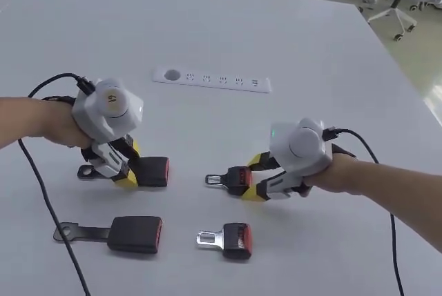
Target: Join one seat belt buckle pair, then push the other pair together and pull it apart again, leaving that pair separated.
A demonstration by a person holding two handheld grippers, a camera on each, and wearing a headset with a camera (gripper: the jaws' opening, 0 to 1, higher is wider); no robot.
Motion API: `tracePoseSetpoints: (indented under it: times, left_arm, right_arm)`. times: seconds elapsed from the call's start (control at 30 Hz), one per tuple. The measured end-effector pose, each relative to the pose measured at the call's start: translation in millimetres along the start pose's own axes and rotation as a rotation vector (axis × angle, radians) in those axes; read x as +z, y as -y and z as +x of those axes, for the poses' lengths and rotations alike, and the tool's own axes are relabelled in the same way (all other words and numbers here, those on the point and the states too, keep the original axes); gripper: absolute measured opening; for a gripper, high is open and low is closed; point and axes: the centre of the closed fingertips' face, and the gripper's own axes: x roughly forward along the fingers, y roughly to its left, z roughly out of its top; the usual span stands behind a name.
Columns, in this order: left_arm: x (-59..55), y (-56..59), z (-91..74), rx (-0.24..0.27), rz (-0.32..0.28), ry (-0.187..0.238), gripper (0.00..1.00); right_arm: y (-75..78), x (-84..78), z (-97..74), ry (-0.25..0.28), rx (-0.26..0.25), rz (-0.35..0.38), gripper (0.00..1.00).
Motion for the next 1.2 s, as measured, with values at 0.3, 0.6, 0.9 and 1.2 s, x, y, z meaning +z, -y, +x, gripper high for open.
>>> tracePoseSetpoints:
  times: [0.3,0.6,0.9,1.2]
  left_arm:
    - [-0.6,-0.2,1.7,-0.015,0.016,-0.011,0.31]
    - [-1.1,0.1,2.7,-0.019,0.036,-0.023,0.31]
    - [-1.2,0.1,2.9,-0.025,0.060,-0.032,0.31]
    - [-1.3,-0.4,2.5,-0.025,0.056,-0.021,0.31]
  right_arm:
    - [0.4,5.3,4.0,0.009,0.002,-0.001,0.31]
    - [-1.7,14.4,11.0,0.022,0.010,-0.008,0.31]
    - [-3.3,25.1,18.1,0.036,0.016,-0.015,0.31]
    - [-6.5,34.8,25.3,0.052,0.017,-0.015,0.31]
